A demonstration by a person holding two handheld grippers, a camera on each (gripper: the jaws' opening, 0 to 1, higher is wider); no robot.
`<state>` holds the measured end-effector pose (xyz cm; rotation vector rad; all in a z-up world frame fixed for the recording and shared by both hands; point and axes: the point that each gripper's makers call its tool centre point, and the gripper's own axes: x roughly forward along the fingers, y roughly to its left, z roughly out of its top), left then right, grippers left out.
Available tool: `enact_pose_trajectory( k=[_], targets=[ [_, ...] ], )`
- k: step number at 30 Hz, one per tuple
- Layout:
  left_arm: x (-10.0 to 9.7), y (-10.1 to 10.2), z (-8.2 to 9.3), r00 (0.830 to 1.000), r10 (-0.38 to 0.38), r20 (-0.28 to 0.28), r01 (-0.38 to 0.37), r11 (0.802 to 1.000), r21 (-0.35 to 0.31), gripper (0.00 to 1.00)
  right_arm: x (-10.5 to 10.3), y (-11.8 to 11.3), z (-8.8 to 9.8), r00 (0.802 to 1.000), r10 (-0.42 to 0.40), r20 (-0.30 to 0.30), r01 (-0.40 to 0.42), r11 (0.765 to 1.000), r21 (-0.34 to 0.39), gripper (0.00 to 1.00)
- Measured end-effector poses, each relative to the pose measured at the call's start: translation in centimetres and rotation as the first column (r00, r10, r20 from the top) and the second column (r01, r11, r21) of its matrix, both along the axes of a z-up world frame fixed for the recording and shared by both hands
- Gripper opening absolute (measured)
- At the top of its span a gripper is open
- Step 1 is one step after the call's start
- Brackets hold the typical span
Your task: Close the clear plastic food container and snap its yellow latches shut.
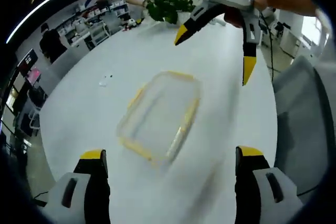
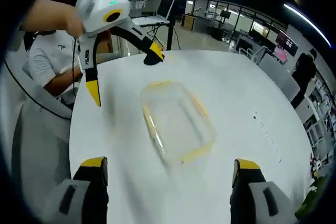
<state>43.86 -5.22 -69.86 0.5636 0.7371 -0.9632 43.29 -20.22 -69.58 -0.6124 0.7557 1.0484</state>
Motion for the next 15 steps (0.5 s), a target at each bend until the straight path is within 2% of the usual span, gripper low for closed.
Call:
enact_pose_trajectory(
  k=[2, 5, 12, 15],
  targets=[
    [-0.5, 0.0, 0.4, 1.000, 0.029, -0.006, -0.029, 0.999, -0.036, 0.99, -0.3, -0.5, 0.1, 1.000, -0.001, 0.026, 0.001, 1.000, -0.005, 0.99],
    [-1.5, 0.5, 0.3, 0.998, 0.057, -0.010, -0.058, 0.997, -0.049, 0.99, -1.1, -1.2, 0.7, 0.999, -0.044, 0.014, 0.044, 0.998, 0.047, 0.99],
    [-4.2, 0.8, 1.0, 0.994, 0.113, -0.012, -0.114, 0.987, -0.118, 0.99, -2.8, -3.1, 1.0, 0.995, -0.093, 0.028, 0.090, 0.992, 0.090, 0.99],
    [-5.2, 1.1, 0.9, 0.989, 0.146, -0.017, -0.147, 0.979, -0.140, 0.98, -3.9, -3.3, 1.0, 0.994, -0.112, 0.016, 0.110, 0.987, 0.117, 0.99]
  ],
)
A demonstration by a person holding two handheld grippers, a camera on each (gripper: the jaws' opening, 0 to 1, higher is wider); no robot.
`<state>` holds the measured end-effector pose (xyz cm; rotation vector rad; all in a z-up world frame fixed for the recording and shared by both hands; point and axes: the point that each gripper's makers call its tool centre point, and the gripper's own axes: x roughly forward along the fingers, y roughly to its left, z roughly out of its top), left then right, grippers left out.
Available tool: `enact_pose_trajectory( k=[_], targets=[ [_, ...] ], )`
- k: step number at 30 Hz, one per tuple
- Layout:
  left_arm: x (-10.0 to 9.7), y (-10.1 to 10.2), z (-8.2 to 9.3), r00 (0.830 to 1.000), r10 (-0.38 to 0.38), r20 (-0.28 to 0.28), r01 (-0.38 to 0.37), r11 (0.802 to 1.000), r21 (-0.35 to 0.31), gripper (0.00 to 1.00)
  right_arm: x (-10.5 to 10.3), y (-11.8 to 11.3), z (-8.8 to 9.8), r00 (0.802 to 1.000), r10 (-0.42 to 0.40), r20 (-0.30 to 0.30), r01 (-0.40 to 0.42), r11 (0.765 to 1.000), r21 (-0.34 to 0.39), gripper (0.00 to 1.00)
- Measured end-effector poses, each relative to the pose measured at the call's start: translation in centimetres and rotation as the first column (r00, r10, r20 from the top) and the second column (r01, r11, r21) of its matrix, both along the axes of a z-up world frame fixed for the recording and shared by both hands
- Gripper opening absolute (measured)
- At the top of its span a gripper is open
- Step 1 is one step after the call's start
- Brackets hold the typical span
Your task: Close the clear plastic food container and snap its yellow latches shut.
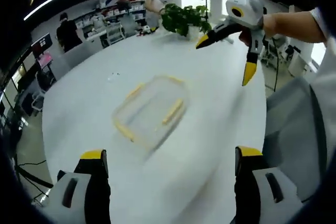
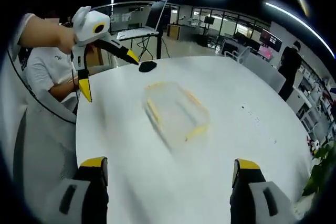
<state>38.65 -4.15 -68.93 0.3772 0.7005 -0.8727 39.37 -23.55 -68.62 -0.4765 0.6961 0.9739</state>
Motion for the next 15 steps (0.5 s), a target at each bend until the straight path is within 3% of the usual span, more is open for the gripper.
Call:
enact_pose_trajectory(
  k=[2, 15],
  targets=[
    [-0.8, 0.3, -0.2, 0.999, 0.041, -0.023, -0.041, 0.999, -0.006, 0.99, -0.6, -0.4, -0.2, 1.000, -0.019, -0.011, 0.019, 1.000, 0.007, 0.99],
    [-4.0, 0.6, 1.0, 0.992, 0.125, 0.008, -0.124, 0.989, -0.079, 0.99, -4.9, -1.2, 0.2, 0.999, -0.044, 0.009, 0.044, 0.997, 0.070, 0.99]
  ],
)
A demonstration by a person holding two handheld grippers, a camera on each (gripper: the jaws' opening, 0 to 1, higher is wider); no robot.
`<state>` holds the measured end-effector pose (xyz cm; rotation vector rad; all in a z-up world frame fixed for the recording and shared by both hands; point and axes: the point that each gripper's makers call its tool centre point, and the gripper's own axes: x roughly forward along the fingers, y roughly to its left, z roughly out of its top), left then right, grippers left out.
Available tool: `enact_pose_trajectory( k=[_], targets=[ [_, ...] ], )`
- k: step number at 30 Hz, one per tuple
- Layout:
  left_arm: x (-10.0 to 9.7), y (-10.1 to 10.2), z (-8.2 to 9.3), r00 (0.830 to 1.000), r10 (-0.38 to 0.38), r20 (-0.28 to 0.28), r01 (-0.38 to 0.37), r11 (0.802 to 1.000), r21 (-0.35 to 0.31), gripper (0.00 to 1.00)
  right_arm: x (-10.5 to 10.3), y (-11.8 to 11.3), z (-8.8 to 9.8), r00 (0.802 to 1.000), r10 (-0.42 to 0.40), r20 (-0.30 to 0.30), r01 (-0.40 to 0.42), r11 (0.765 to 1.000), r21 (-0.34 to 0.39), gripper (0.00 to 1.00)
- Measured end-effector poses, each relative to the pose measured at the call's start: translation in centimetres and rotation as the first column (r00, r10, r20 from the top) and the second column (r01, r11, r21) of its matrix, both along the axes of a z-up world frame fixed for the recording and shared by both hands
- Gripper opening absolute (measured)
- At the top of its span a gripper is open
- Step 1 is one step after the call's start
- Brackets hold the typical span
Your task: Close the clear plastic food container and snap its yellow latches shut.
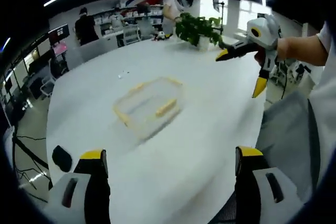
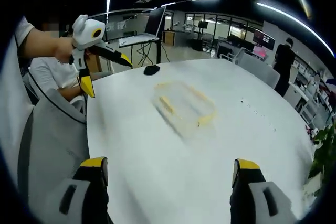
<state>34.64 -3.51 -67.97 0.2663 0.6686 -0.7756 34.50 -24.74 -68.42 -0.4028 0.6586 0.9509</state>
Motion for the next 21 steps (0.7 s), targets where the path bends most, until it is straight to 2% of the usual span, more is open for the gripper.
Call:
enact_pose_trajectory(
  k=[6, 10, 12, 18, 21],
  targets=[
    [-2.0, -0.4, -0.1, 1.000, 0.020, -0.002, -0.020, 1.000, -0.022, 0.99, -1.6, -0.5, 0.4, 1.000, -0.025, -0.005, 0.025, 0.999, 0.043, 0.99],
    [-3.0, -0.3, -0.3, 0.999, 0.038, -0.012, -0.039, 0.998, -0.043, 0.99, -2.5, -1.1, 0.5, 0.999, -0.032, -0.006, 0.032, 0.998, 0.047, 0.99],
    [-3.8, -0.1, -0.5, 0.998, 0.059, -0.025, -0.061, 0.996, -0.061, 0.99, -3.2, -1.6, 0.6, 0.999, -0.037, -0.009, 0.038, 0.998, 0.060, 0.99],
    [-5.5, 0.8, -1.4, 0.995, 0.090, -0.038, -0.092, 0.994, -0.062, 0.99, -5.0, -2.5, 0.5, 0.998, -0.064, -0.014, 0.065, 0.995, 0.078, 0.99],
    [-6.3, 0.8, -1.6, 0.994, 0.100, -0.043, -0.103, 0.992, -0.076, 0.99, -6.5, -2.2, 0.2, 0.997, -0.064, -0.053, 0.070, 0.990, 0.119, 0.99]
  ],
)
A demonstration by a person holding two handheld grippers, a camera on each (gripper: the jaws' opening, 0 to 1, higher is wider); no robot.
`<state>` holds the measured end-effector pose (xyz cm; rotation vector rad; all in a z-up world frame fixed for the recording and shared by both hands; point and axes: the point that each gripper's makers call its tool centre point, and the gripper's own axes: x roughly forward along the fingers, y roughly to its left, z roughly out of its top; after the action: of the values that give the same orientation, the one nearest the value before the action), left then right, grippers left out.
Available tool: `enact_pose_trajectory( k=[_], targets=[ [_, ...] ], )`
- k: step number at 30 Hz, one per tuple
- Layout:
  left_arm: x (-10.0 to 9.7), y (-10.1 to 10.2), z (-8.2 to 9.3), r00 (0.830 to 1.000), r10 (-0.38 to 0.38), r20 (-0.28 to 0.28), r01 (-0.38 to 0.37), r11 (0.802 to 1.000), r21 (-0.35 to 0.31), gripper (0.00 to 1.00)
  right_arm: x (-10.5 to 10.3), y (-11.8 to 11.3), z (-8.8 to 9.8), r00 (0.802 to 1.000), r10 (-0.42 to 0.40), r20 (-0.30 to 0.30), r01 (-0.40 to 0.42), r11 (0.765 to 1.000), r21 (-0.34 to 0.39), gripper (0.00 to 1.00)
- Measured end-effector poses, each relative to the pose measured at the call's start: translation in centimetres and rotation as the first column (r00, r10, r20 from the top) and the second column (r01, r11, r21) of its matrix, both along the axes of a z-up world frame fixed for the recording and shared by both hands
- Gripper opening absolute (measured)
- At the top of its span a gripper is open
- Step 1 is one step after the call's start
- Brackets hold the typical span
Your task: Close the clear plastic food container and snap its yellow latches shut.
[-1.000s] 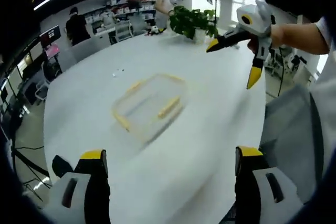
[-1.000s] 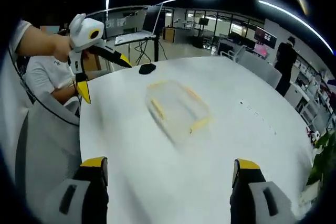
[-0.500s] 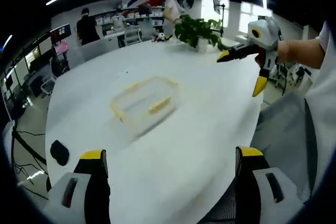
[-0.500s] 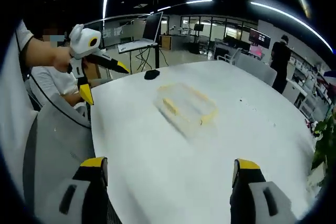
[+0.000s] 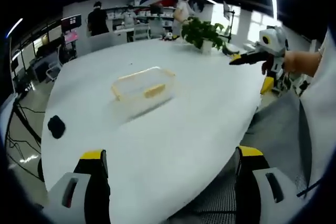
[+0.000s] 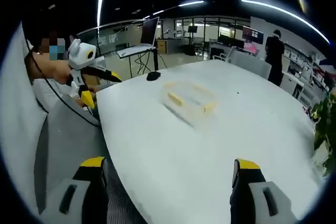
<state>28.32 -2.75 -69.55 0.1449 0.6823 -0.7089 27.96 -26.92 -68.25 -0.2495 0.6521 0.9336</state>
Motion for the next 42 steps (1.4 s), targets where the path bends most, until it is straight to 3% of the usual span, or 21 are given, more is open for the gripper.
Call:
enact_pose_trajectory(
  k=[4, 15, 17, 19, 21, 22, 25, 27, 30, 32, 42],
  targets=[
    [-1.0, -0.5, -0.3, 1.000, -0.003, 0.006, 0.003, 1.000, 0.010, 0.99, -0.8, -0.1, -0.3, 1.000, -0.015, 0.012, 0.015, 1.000, -0.002, 0.99],
    [-2.3, -1.6, -1.0, 1.000, 0.013, -0.002, -0.013, 0.999, -0.048, 0.95, -1.7, 0.0, 0.6, 0.994, -0.111, 0.008, 0.110, 0.989, 0.099, 0.99],
    [-2.5, -1.7, -1.0, 1.000, 0.021, -0.006, -0.021, 0.998, -0.056, 0.95, -2.1, 0.2, 0.2, 0.993, -0.112, -0.025, 0.114, 0.987, 0.114, 0.99],
    [-2.6, -1.6, -1.2, 1.000, 0.020, -0.001, -0.020, 0.999, -0.041, 0.94, -2.6, 0.2, -0.7, 0.997, -0.072, -0.004, 0.072, 0.996, 0.048, 0.99],
    [-2.6, -1.6, -1.2, 1.000, 0.020, 0.001, -0.020, 0.999, -0.038, 0.94, -2.7, 0.4, -0.8, 0.996, -0.088, -0.009, 0.088, 0.993, 0.072, 0.99],
    [-2.6, -1.7, -1.1, 1.000, 0.019, 0.003, -0.019, 0.999, -0.042, 0.94, -3.0, 0.7, -0.8, 0.994, -0.099, -0.042, 0.103, 0.990, 0.101, 0.99],
    [-2.5, -1.6, -1.1, 1.000, 0.026, 0.005, -0.025, 0.999, -0.044, 0.93, -3.4, 0.7, -1.1, 0.995, -0.096, -0.026, 0.099, 0.991, 0.092, 0.99],
    [-2.6, -1.7, -1.1, 1.000, 0.023, 0.007, -0.023, 0.999, -0.048, 0.93, -3.9, 0.9, -1.6, 0.995, -0.088, -0.050, 0.092, 0.992, 0.088, 0.98],
    [-2.8, -2.0, -1.1, 1.000, 0.001, 0.007, 0.000, 0.998, -0.055, 0.93, -3.5, 1.0, -0.8, 0.997, -0.078, -0.002, 0.078, 0.992, 0.101, 0.95],
    [-2.8, -2.2, -1.0, 1.000, -0.007, 0.013, 0.008, 0.998, -0.062, 0.94, -3.5, 0.8, -0.9, 0.994, -0.100, -0.037, 0.104, 0.987, 0.120, 0.95],
    [-2.8, -2.2, -1.0, 1.000, 0.003, 0.010, -0.003, 0.997, -0.078, 0.95, -3.5, 0.9, -0.7, 0.995, -0.100, -0.013, 0.101, 0.988, 0.120, 0.93]
  ],
)
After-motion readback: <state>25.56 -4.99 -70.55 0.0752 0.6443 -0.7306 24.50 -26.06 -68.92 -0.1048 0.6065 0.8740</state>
